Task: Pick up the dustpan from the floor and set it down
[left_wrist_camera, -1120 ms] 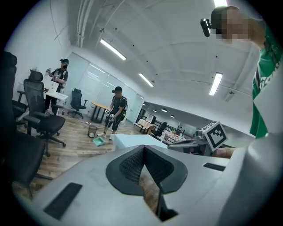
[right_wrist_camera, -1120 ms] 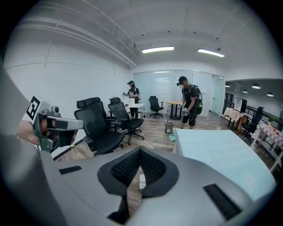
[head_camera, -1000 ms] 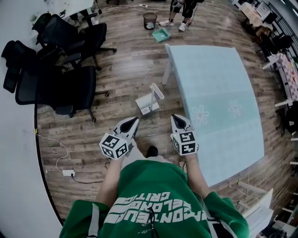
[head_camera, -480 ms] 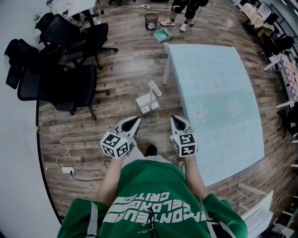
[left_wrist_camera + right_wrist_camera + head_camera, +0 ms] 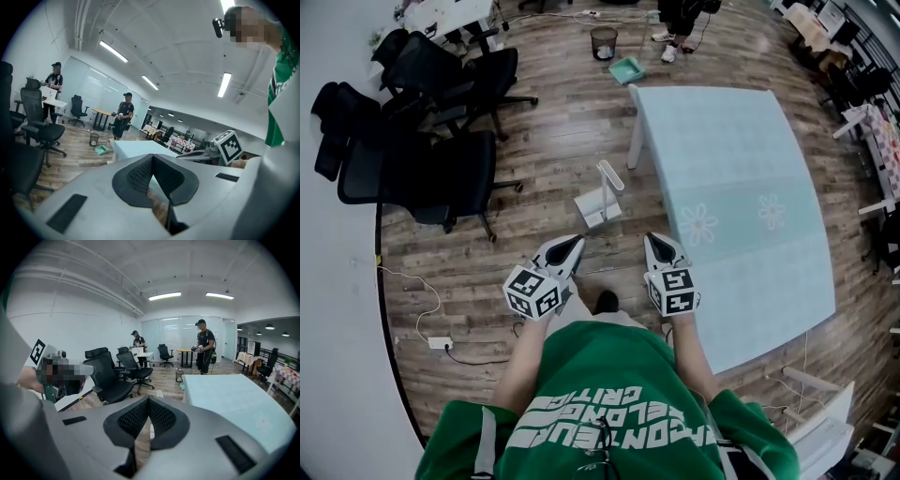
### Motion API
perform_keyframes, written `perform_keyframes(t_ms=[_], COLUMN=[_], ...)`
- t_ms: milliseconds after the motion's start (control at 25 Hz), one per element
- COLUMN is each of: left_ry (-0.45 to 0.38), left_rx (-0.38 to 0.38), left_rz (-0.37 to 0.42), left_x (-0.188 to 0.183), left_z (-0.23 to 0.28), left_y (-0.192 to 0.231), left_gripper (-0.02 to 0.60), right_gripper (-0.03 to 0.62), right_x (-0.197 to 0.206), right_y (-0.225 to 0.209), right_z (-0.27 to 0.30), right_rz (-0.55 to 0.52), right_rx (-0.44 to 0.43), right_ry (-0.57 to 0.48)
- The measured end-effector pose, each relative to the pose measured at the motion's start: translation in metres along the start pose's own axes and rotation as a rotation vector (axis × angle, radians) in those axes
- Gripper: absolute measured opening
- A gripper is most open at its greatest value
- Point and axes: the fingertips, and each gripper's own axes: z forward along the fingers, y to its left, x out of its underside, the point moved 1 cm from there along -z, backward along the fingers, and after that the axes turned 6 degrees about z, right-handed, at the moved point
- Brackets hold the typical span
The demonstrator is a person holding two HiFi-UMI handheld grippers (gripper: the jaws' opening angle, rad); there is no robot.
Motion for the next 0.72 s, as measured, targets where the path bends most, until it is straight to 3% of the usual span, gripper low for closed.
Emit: perform_keyframes(t_ms=[720], left_ry=[0.004], left_rx=[0.0], left_rz=[0.003], left_x=[-0.0024], left_z=[-0.0042], left_y=[0.0005], left_gripper=[0.002], right_gripper=[0.008], right_x=[0.0071], right_y=[0.0023], right_z=[-0.0014], right_rz=[0.0], right_rx=[-0.002], right_ry=[0.023])
